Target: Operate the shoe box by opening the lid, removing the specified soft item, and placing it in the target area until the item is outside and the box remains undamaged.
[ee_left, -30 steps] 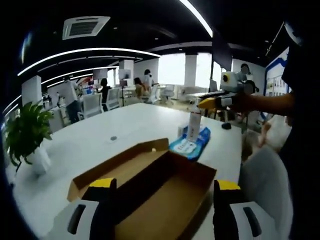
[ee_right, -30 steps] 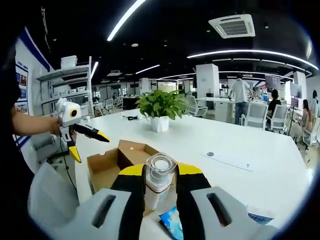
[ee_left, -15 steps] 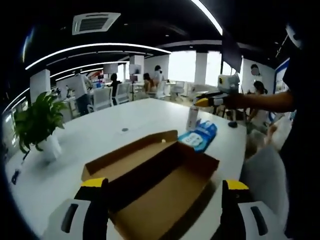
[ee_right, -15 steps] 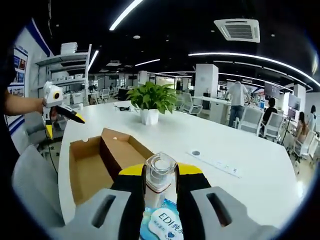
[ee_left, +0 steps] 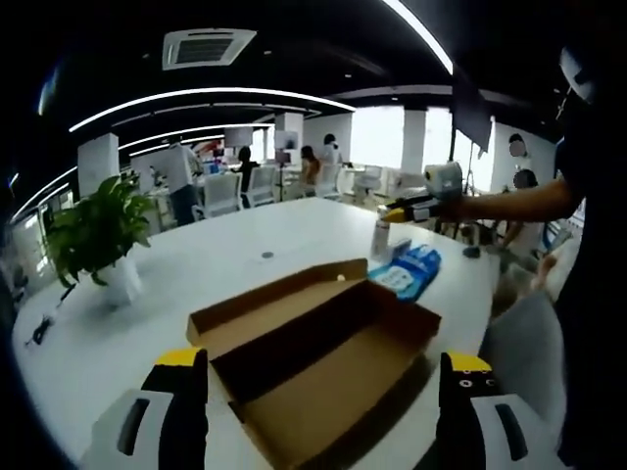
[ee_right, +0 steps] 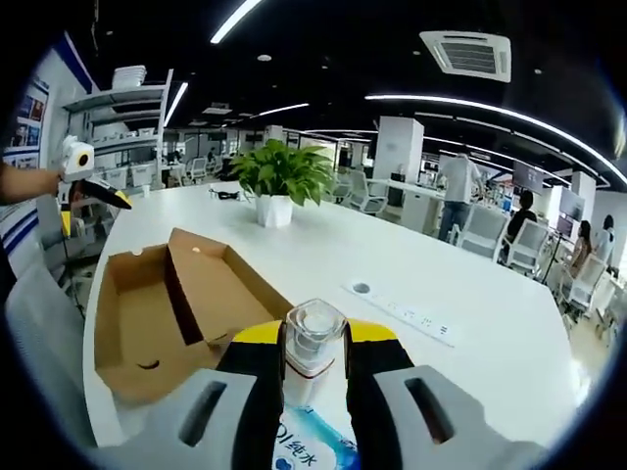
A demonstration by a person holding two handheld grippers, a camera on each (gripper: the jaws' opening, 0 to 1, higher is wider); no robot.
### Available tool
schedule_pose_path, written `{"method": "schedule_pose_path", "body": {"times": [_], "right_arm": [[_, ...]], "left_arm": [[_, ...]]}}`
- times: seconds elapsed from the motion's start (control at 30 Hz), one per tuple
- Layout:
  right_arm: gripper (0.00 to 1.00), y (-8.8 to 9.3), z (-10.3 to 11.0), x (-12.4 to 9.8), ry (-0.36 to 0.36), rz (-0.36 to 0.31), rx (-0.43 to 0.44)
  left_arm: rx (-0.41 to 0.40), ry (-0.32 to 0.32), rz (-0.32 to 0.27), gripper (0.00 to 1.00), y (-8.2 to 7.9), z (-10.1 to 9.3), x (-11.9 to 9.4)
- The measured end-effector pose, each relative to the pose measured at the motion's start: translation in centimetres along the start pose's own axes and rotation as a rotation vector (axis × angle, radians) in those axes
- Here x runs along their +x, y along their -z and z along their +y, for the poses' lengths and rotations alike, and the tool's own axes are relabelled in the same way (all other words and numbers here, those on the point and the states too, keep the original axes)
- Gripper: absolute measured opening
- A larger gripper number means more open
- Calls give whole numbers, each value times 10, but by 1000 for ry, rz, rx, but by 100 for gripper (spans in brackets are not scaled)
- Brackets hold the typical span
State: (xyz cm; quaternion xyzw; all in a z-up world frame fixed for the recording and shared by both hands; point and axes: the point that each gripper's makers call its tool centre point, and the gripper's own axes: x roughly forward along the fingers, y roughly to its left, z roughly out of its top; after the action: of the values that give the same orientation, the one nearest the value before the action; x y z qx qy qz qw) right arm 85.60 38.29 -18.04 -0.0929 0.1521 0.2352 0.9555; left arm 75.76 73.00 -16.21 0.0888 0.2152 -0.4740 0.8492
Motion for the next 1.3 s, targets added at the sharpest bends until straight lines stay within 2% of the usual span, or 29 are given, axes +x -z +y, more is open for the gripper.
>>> {"method": "schedule_pose_path", "body": {"times": [0.27, 0.53, 0.67, 0.87, 1.3], "right_arm": [[20, 13, -10, 12, 6, 31, -15], [21, 36, -19, 20, 27, 83, -23], [21, 44, -21, 22, 40, 91, -23], [21, 55, -26, 23, 73, 113, -19], [21, 62, -26, 24, 93, 117, -18]], "left_arm": [[-9, -20, 0, 100, 3, 4, -6], [-12, -40, -1, 100, 6, 10, -13], [-19, -44, 20, 100, 12, 7, -12], [-29, -42, 17, 100, 13, 4, -12], [-38, -35, 35, 100, 22, 1, -8]]}}
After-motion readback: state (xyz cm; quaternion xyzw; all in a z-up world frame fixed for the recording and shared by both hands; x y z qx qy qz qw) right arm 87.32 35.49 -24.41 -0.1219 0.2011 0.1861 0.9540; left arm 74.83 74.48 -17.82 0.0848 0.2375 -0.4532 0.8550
